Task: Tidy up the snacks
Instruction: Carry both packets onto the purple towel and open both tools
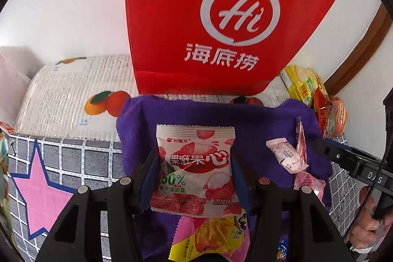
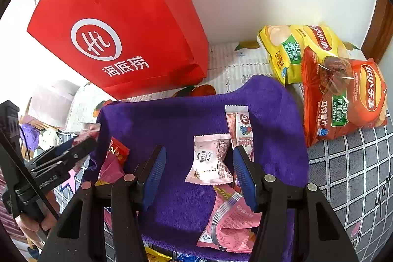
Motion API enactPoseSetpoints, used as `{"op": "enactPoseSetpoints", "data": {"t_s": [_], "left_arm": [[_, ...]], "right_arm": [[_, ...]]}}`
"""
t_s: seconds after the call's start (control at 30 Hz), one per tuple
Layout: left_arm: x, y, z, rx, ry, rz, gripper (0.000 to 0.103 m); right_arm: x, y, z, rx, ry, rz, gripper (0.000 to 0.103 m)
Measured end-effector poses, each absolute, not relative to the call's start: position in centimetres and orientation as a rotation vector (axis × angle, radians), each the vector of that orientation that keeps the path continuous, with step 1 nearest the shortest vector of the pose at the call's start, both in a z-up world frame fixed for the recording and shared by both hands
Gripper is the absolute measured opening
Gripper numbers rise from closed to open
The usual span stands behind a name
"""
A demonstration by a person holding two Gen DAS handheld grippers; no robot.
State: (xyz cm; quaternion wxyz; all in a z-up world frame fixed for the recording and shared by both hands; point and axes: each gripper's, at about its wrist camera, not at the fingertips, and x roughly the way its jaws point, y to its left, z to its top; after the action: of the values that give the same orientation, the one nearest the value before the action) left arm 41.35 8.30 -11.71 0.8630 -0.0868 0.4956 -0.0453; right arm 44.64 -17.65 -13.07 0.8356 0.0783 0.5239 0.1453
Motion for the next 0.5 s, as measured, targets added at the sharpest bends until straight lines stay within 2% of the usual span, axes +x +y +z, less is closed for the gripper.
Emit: {"op": "enactPoseSetpoints", "data": {"t_s": [0.5], "left_arm": [[41.88,7.78,-12.62,-0.177,1.083,-0.096,0.054]], "right_arm": [[44.52,-17.84,-13.11,0.151,1.105,0.271,0.056]]}}
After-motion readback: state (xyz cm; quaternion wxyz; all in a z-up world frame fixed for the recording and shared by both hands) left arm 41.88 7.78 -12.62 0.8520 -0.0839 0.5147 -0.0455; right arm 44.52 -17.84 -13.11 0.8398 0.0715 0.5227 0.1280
